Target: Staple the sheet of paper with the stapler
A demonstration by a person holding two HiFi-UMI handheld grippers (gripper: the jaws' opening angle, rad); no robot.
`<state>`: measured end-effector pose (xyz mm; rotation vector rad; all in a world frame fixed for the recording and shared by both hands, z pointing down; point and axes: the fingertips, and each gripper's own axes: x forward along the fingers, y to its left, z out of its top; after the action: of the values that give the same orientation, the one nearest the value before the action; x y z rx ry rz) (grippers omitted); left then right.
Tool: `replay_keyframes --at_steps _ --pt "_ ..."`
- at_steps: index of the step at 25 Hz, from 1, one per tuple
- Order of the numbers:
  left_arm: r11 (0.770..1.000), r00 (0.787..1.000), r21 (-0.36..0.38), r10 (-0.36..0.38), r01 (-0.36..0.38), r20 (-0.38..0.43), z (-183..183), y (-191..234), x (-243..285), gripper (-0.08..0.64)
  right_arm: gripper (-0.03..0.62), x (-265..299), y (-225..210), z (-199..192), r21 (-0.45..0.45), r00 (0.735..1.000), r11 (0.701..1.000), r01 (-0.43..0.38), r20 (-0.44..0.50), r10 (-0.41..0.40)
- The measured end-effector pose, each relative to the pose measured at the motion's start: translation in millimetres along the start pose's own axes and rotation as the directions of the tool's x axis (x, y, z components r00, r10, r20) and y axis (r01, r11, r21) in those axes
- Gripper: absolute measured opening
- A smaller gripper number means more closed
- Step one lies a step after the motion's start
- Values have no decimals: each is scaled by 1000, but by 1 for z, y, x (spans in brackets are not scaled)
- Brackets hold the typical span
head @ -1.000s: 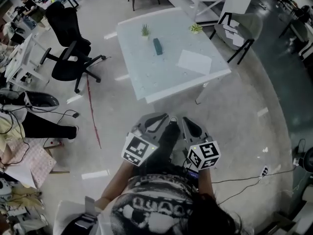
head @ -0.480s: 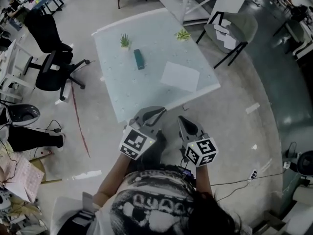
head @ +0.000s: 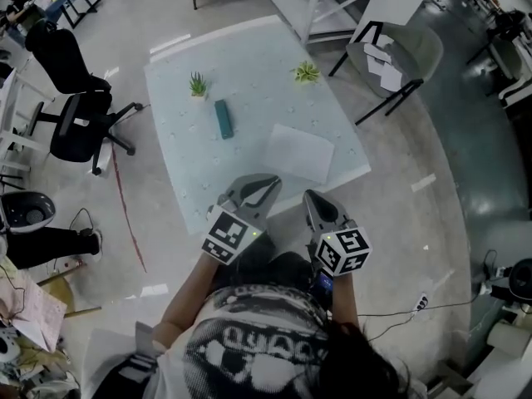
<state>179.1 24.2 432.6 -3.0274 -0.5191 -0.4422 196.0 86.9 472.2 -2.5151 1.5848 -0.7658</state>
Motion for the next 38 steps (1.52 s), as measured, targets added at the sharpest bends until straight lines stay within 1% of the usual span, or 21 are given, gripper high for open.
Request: replay_keyframes --at_steps 3,5,7,9,12,14,17,19,21,24,26,28,30,32,33,34,36,38 --pt "1000 1000 3 5 -5 -17 -3 7 6 12 -6 8 -24 3 9 1000 1000 14 -16 -14" --pt "1000 999 -1 25 -25 -32 -6 11 9 12 -6 15 -42 6 14 1000 1000 12 -26 -12" --pt "998 996 -15 62 -63 -57 -13 18 9 12 -3 25 -56 6 12 999 1000 -6 -47 7" --pt "994 992 -27 102 -105 -76 -17 25 9 12 27 38 -68 6 -4 997 1000 -26 -76 25" --pt "986 985 -45 154 -158 -78 -16 35 12 12 41 54 -93 6 -56 991 998 -39 -133 31" --pt "973 973 -60 218 -223 -81 -16 45 15 12 64 69 -110 3 -101 980 992 -72 -190 51" --pt "935 938 -94 335 -343 -86 -13 59 17 12 111 96 -134 -6 -166 950 973 -157 -295 103" --pt "911 917 -111 390 -398 -84 -8 60 22 12 124 110 -154 -14 -217 924 954 -208 -364 118" --pt "886 894 -119 440 -448 -88 -5 59 27 12 127 123 -174 -23 -274 893 926 -259 -433 121" --pt "839 850 -137 516 -527 -107 -6 59 30 12 139 144 -197 -35 -340 841 871 -354 -523 137" --pt "811 823 -142 554 -567 -125 -9 57 30 12 151 156 -207 -45 -356 800 837 -415 -581 149" --pt "785 797 -145 586 -603 -144 -13 53 28 12 179 165 -214 -56 -365 760 807 -463 -632 150" --pt "755 769 -149 619 -639 -159 -17 50 24 12 215 172 -219 -67 -371 727 782 -501 -670 148" --pt "725 741 -156 650 -671 -169 -20 47 20 12 231 176 -218 -77 -369 700 763 -531 -698 150" --pt "712 729 -159 662 -684 -173 -21 46 19 12 235 177 -218 -81 -374 695 755 -539 -704 147" --pt "700 718 -160 673 -696 -177 -22 46 17 12 235 178 -218 -83 -387 695 746 -541 -706 138" --pt "680 699 -162 692 -715 -183 -23 45 16 12 218 179 -218 -83 -421 701 725 -545 -703 119" --pt "661 681 -166 708 -732 -186 -24 43 14 12 213 179 -217 -84 -436 703 712 -551 -702 115"
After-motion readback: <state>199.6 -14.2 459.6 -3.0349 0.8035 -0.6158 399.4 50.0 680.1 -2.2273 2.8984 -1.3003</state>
